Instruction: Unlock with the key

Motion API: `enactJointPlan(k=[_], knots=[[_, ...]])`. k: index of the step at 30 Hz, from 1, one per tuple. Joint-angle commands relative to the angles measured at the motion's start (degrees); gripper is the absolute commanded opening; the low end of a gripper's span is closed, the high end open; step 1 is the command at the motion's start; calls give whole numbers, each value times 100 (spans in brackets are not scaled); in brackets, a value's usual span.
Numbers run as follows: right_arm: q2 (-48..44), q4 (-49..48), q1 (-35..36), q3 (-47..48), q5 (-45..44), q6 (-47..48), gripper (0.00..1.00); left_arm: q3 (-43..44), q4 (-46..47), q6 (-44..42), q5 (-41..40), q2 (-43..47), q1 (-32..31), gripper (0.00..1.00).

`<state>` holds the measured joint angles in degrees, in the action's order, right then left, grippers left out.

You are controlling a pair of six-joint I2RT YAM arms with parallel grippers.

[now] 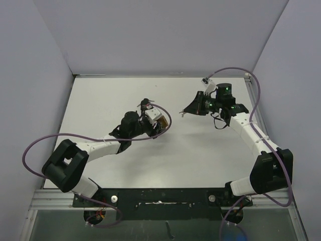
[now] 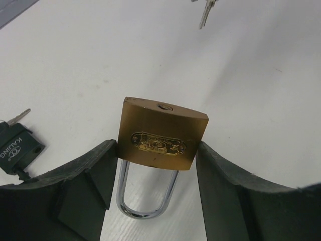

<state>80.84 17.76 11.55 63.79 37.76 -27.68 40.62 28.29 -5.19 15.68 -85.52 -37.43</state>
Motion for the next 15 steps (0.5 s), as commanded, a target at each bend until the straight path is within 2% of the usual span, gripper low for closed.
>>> enactJointPlan(k=[1, 15], knots=[[-244, 118, 321, 358, -424, 264, 0, -9, 1758, -296, 517, -62, 8, 0], [-407, 160, 956, 339, -948, 321, 0, -81, 2318, -350, 730, -183, 43, 0]])
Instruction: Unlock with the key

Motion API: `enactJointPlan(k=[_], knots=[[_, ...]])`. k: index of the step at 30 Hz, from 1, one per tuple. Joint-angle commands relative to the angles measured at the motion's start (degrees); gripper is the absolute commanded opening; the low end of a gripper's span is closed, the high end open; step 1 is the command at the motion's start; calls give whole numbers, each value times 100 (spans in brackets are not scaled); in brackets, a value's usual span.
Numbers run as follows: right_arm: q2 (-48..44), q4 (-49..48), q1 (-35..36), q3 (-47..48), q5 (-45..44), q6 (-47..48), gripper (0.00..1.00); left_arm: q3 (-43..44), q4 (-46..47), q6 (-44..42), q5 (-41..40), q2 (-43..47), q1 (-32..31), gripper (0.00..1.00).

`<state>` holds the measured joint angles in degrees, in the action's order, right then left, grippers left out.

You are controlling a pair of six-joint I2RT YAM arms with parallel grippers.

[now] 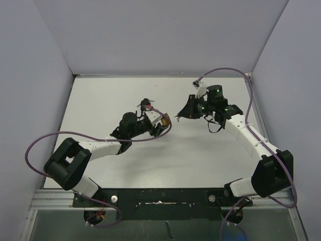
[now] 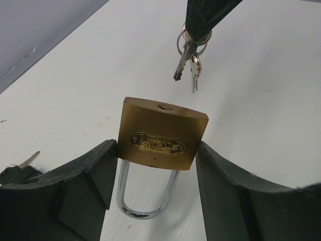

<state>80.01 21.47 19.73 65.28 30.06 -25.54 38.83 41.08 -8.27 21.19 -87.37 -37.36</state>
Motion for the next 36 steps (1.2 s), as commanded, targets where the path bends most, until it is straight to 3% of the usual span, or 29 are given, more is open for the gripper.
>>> enactJointPlan(k=[1, 36], knots=[[-342, -244, 170, 173, -195, 96, 0, 111, 1038, -43, 197, 2, 38, 0], [-266, -415, 653, 187, -537, 58, 0, 155, 742, -74, 372, 102, 27, 0]])
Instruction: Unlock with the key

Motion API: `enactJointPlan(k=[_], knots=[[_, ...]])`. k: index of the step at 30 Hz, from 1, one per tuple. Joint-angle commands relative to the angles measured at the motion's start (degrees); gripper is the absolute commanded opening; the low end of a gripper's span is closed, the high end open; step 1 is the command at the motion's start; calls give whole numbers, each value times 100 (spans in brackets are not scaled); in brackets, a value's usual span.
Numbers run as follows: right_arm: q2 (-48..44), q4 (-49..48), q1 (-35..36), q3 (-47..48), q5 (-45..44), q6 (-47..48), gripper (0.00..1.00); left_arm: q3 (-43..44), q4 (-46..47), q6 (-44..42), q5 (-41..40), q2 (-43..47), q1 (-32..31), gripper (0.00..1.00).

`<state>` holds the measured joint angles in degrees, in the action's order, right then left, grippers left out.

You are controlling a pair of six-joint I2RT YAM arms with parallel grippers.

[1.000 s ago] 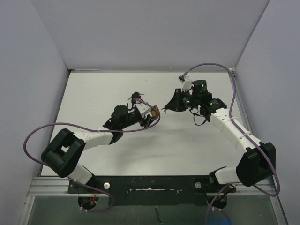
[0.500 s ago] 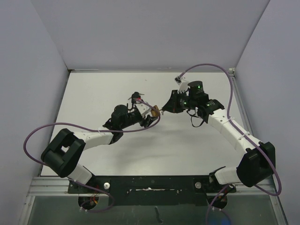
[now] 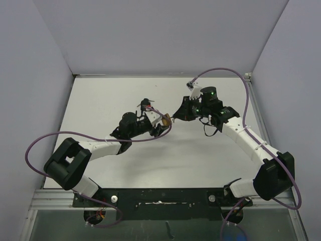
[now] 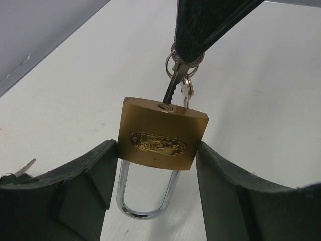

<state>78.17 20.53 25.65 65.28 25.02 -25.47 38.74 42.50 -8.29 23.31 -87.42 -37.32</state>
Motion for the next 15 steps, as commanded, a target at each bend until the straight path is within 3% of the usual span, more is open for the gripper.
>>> enactJointPlan(k=[1, 15], knots=[[-72, -323, 63, 192, -33, 51, 0, 170, 594, -75, 169, 105, 23, 0], [-2, -303, 89, 170, -67, 69, 0, 205, 619, -66, 149, 187, 17, 0]])
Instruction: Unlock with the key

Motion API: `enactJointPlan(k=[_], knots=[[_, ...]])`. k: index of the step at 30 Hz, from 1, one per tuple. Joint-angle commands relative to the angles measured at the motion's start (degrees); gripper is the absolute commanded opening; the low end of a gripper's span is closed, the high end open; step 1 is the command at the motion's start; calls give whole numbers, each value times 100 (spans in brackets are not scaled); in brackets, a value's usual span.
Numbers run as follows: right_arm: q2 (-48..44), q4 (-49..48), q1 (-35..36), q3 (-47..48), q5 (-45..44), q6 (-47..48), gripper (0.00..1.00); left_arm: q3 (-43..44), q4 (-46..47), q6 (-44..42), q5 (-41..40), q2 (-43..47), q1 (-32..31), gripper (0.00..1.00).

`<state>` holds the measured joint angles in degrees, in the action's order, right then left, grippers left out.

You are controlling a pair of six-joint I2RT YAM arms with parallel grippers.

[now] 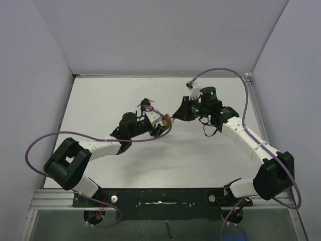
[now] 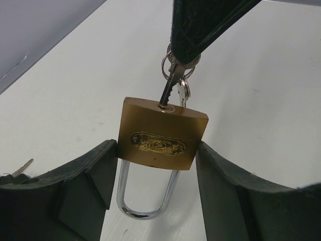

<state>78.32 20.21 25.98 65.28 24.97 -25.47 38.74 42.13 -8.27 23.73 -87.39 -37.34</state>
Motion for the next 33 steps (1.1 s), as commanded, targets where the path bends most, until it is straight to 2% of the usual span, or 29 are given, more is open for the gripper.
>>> enactJointPlan(k=[1, 33], knots=[[-19, -270, 54, 163, -70, 69, 0, 200, 656, -65, 106, 187, 17, 0], [16, -193, 114, 69, -133, 214, 0, 400, 445, -12, -62, 416, 17, 0]])
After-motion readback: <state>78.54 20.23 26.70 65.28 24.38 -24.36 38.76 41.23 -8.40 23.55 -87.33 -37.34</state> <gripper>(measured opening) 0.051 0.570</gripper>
